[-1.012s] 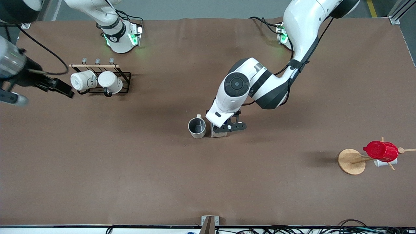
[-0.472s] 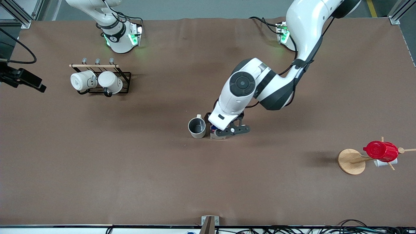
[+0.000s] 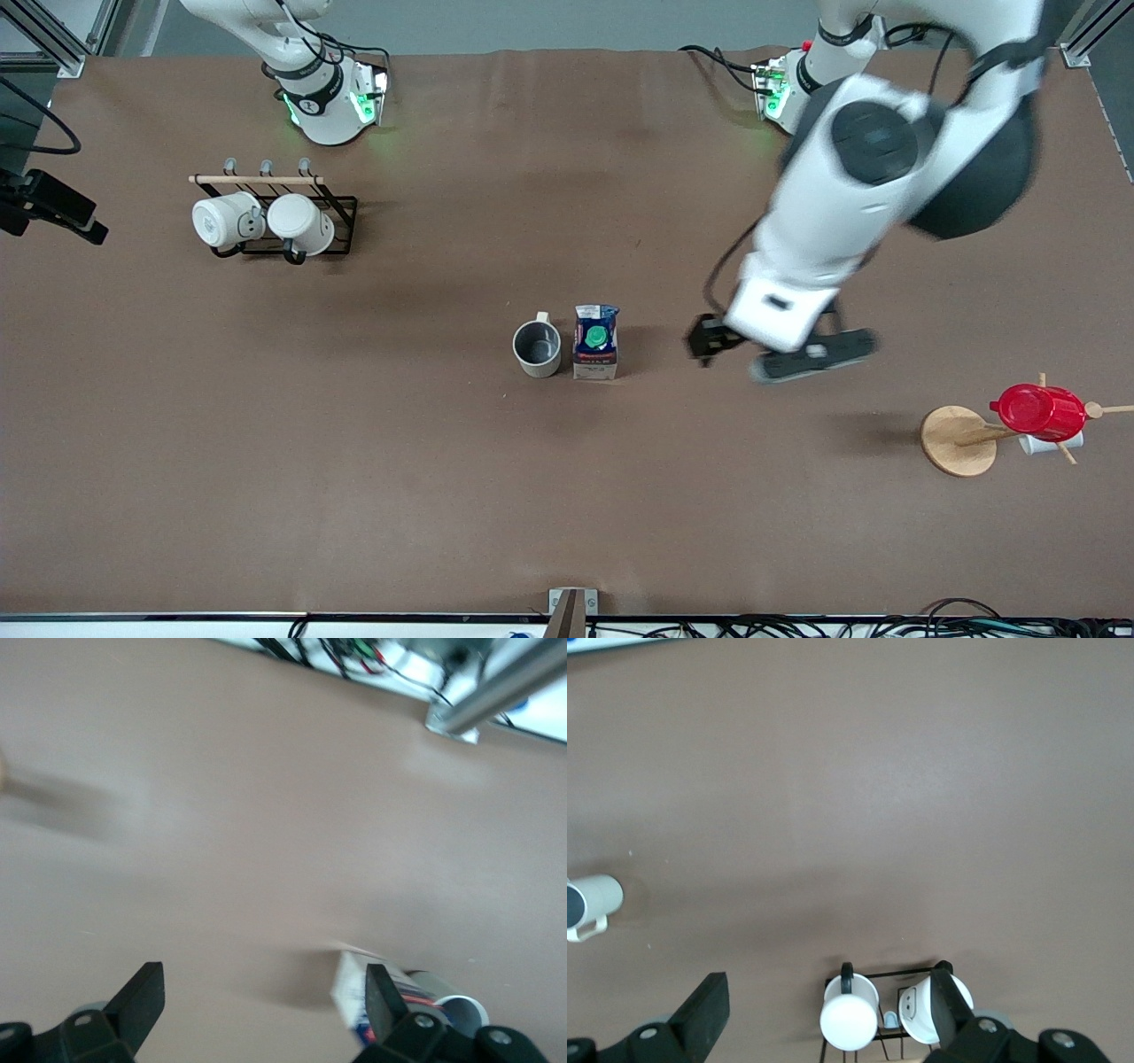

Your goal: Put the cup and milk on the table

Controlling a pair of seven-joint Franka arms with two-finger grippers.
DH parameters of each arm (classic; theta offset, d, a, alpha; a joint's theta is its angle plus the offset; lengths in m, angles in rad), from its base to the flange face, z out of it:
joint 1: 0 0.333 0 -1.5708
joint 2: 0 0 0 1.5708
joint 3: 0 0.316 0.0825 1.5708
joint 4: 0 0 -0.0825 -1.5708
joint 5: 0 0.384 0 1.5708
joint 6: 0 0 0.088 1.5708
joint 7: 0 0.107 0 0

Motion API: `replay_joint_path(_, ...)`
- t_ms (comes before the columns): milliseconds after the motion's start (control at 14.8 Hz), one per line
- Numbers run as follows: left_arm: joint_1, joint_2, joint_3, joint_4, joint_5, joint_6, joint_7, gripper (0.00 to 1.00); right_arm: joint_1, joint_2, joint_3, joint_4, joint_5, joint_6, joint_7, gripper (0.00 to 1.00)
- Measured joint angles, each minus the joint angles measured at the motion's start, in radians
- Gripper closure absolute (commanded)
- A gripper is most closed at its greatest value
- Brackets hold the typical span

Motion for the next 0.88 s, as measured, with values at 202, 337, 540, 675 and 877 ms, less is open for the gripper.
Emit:
replay_joint_path(202,0.121,-0.085,-0.002,-0.009,-0.001,-0.116,0.202,0.00,0.000,0.002,0.008,0.000,-0.022,-0.006,-0.015,0.00)
replay_joint_path(337,0.171,-0.130,-0.002,-0.029,-0.002,-0.176,0.320,0.00,0.001,0.002,0.012,0.000,-0.029,-0.008,-0.016,0.00)
replay_joint_path(540,0.217,-0.211,-0.003,-0.091,-0.006,-0.196,0.449,0.00,0.001,0.003,0.012,0.001,-0.030,-0.008,-0.017,0.00)
replay_joint_path(675,0.252,-0.266,-0.003,-0.135,-0.028,-0.204,0.526,0.00,0.001,0.003,0.012,0.001,-0.030,-0.009,-0.018,0.00)
replay_joint_path(877,0.289,-0.325,-0.003,-0.170,-0.049,-0.238,0.591,0.00,0.001,0.003,0.012,0.001,-0.030,-0.009,-0.018,0.00)
